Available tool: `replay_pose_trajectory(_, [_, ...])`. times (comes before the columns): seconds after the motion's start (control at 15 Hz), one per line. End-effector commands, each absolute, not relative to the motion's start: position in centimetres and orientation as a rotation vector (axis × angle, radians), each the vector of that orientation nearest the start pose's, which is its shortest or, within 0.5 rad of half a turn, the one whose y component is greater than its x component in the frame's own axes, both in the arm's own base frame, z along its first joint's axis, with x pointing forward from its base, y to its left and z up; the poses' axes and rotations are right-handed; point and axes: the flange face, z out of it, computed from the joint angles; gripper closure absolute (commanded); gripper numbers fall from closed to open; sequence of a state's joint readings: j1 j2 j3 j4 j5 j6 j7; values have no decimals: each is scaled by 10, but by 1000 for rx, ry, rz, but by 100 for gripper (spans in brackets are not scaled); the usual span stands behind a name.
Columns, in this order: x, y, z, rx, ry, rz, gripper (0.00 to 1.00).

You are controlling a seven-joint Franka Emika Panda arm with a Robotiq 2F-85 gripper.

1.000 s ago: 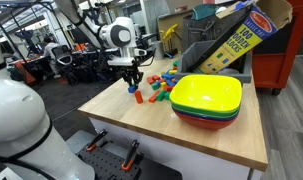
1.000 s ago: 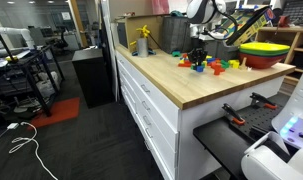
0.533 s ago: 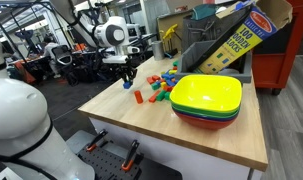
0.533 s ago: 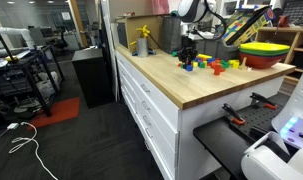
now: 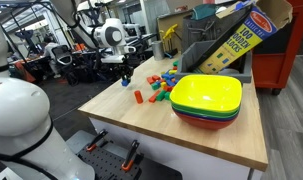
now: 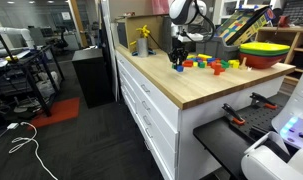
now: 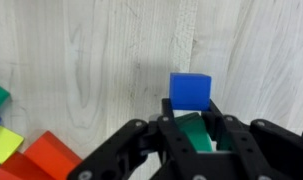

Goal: Move the blue and green cubes forward, then stack them

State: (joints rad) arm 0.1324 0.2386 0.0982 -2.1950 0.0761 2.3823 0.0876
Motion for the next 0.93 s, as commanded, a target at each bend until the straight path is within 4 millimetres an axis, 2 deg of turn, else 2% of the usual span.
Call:
replay_pose_trajectory(0.0, [539,134,265,-3103,-33,101,91])
replay_pose_trajectory(0.4, [532,140,253,-3131,95,152,91])
replay_pose_trajectory(0.47, [531,141,252,-3140,108,151,58])
replay_pose_trajectory(0.53, [531,140,254,-3141,119,150,38])
replay_pose_trajectory(0.67, [531,138,258,-3151,142,134,26])
replay_pose_trajectory(0.87, [530,128,267,-3159,184,114,2])
